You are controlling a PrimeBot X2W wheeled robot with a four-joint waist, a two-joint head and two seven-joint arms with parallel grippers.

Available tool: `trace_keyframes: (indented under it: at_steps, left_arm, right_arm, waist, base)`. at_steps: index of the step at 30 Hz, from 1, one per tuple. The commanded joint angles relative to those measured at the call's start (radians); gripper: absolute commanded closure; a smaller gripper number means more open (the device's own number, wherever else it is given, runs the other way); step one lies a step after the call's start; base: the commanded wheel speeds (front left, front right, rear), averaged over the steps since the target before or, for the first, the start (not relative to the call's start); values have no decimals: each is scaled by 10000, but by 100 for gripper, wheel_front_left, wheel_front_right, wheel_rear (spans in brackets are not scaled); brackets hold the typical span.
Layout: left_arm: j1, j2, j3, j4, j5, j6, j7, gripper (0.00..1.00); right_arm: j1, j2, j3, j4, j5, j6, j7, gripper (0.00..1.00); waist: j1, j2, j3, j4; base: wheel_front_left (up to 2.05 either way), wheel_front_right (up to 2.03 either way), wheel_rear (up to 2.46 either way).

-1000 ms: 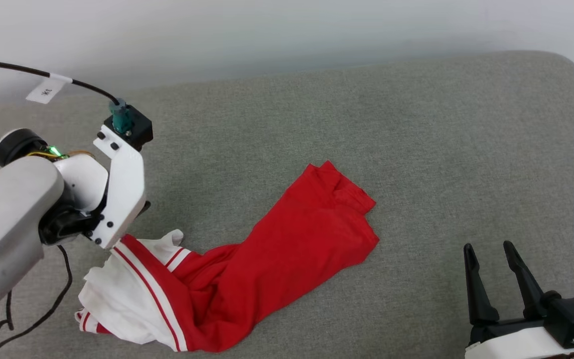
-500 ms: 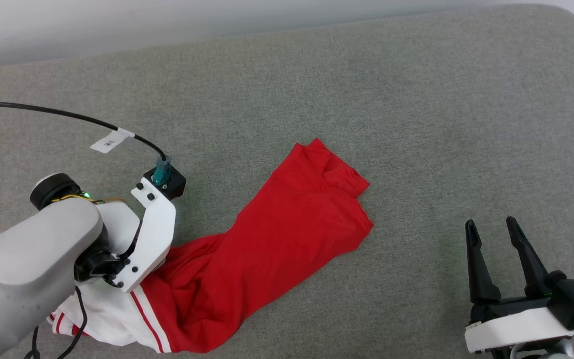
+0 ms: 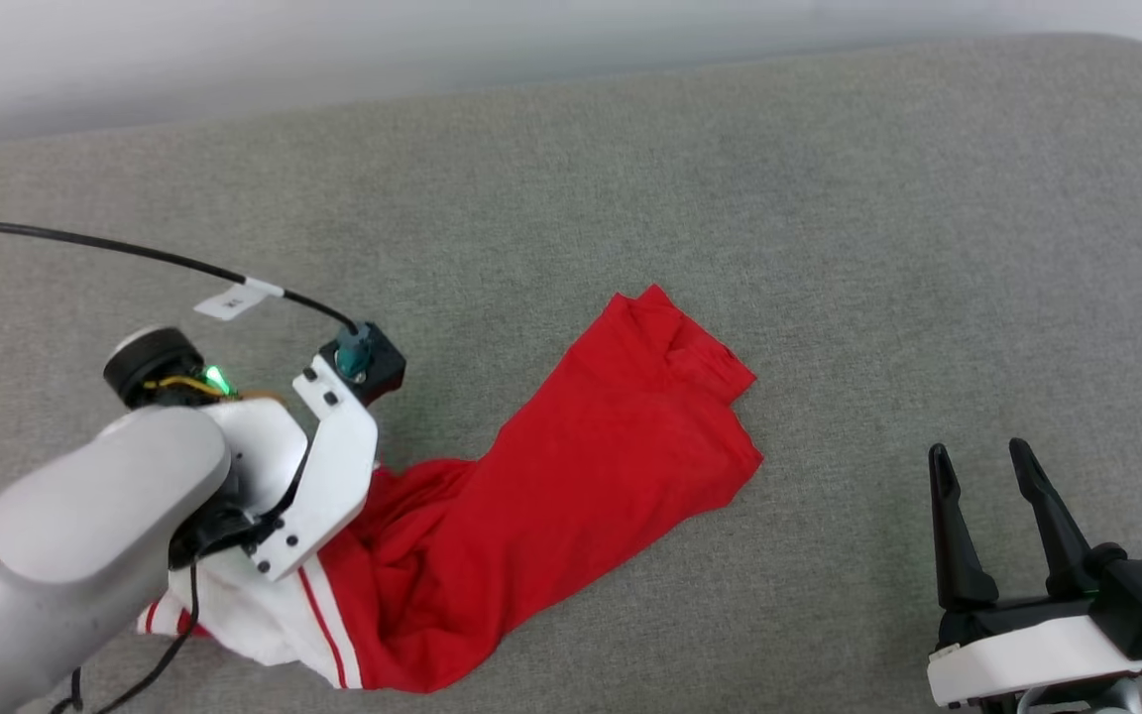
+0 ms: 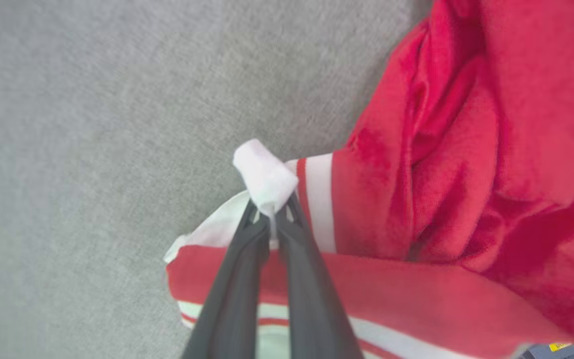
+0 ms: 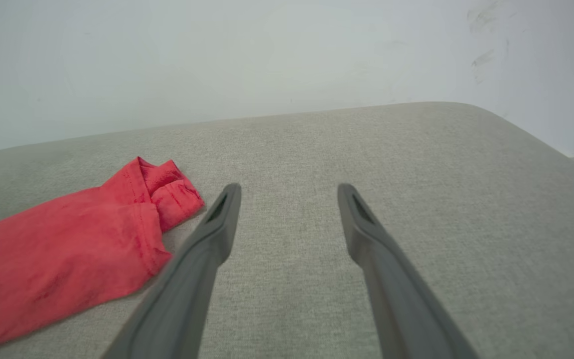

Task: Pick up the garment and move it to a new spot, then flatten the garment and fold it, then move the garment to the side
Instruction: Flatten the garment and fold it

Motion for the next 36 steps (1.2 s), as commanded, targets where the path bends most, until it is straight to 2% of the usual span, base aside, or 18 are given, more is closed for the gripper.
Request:
trace_keyframes:
  at_steps: [1, 5, 9, 12, 17, 21, 24, 29, 30, 31, 36]
  left_arm:
    - [-306, 41, 37, -101, 34, 8, -232, 100]
    - [-794, 233, 21, -275, 204, 7, -830, 100]
    - [-1525, 103, 24, -208, 487, 7, -1633, 100]
    - [-1943, -394, 16, 41, 793, 7, -2239, 100]
    - [-2365, -1792, 23, 588, 1431, 7, -3073, 100]
    - [-1993, -2739, 17, 1074, 1948, 7, -3049, 100]
    - [-1613, -3065, 23, 1388, 2279, 7, -2824, 100]
    - [-769, -3152, -42, 1621, 2481, -4, -2577, 100]
    - [-768, -3148, -48, 1672, 2478, -4, -2785, 69]
    - [-866, -3140, -35, 1694, 2525, -4, -3062, 0]
    - [-1676, -3104, 32, 1996, 2229, 14, -4829, 0]
  right_arm:
    - [122, 6, -18, 13, -33, -7, -19, 0]
    - [116, 6, 61, -2, -17, -7, -19, 0]
    - [106, 6, 72, -58, 10, -7, -19, 0]
    - [47, 9, 99, -80, 2, -5, -19, 0]
    - [-138, 8, 73, -121, 111, -5, -19, 0]
    - [-382, 8, 74, -149, 233, -7, -19, 0]
    - [-498, 9, 123, -162, 327, -7, -19, 0]
    - [-632, 8, 104, -139, 384, -7, -19, 0]
    - [-615, 8, 56, -121, 382, -7, -19, 0]
    - [-580, 10, 28, -102, 384, -7, -19, 0]
    - [-256, 5, -38, -21, 310, -7, -19, 0]
  waist:
    - [-1, 0, -208, 101]
    - [-1, 0, -394, -20]
    - [-1, 0, -305, -336]
    - [-1, 0, -46, -622]
    - [-1, 0, 563, -1074]
    - [-1, 0, 1036, -1363]
    - [-1, 0, 1342, -1515]
    - [-1, 0, 1508, -1590]
    - [-1, 0, 1471, -1547]
    - [-1, 0, 1415, -1491]
    - [-1, 0, 841, -1026]
  base:
    - [0, 0, 0]
    - [0, 0, 0]
    - [0, 0, 0]
    - [0, 0, 0]
    - [0, 0, 0]
    - [0, 0, 0]
    - [0, 0, 0]
    - [0, 0, 0]
    - [0, 0, 0]
    - [0, 0, 0]
    - [0, 0, 0]
